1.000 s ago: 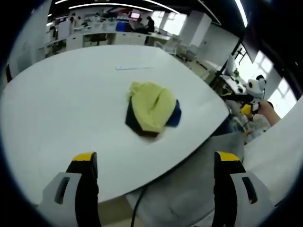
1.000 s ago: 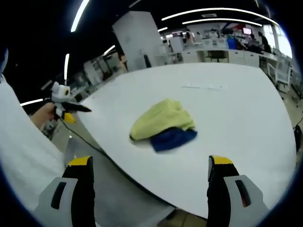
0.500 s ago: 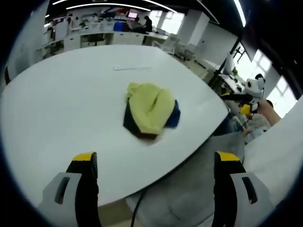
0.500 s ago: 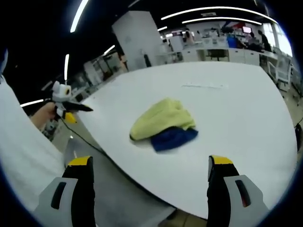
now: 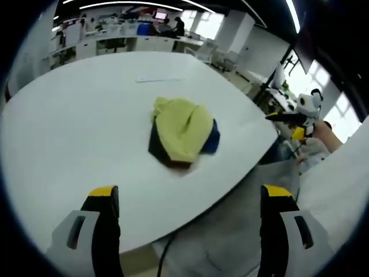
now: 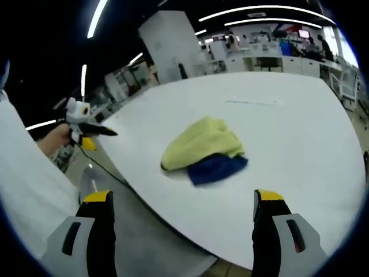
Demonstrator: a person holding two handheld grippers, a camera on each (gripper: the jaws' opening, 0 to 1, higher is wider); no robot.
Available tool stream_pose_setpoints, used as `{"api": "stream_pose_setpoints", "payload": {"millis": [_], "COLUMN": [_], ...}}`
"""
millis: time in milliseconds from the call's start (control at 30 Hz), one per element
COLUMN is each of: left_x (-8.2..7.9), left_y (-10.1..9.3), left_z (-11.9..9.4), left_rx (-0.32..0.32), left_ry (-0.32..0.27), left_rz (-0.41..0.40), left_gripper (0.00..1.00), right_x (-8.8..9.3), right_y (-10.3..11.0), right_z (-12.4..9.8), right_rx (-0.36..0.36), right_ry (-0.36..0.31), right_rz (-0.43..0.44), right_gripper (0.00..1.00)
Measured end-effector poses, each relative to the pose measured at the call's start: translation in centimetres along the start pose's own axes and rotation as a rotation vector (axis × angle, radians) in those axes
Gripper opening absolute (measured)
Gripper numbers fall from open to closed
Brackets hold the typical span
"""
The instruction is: Fold the garment on the visible template until the final outline fits inside the template.
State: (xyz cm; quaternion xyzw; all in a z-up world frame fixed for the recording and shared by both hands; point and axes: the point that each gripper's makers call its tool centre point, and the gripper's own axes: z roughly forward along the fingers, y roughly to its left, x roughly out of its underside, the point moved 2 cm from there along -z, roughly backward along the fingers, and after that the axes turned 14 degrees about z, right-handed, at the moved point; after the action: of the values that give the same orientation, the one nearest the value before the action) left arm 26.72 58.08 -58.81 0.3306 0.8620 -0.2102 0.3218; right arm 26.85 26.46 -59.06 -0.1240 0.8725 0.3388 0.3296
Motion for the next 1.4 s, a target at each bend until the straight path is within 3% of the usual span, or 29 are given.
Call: {"api": "stream_pose_setpoints", "payload": {"millis": [100, 900, 1400], "left_x": [0.0, 0.6, 1.0], "left_y": [0.2, 1.5, 1.9], "left_z": [0.4, 2.3, 2.8], "left_rx": [-0.001, -0.003, -0.003], "left_ry": [0.002, 0.026, 0.037], "left_rz": [0.003, 0.025, 0.054], "left_gripper": [0.98, 0.95, 0.91], "right_x": [-0.2, 0.4, 1.0], "right_y": [-0.2, 1.1, 1.6], "right_z": [0.4, 3.5, 3.7], "right_rx": [0.008, -0.049, -0.054], "right_ry": [-0.001, 0.031, 0.026], "right_rz": [0.0, 0.005, 0.012], "right_gripper": [0.94, 0.95, 0.95]}}
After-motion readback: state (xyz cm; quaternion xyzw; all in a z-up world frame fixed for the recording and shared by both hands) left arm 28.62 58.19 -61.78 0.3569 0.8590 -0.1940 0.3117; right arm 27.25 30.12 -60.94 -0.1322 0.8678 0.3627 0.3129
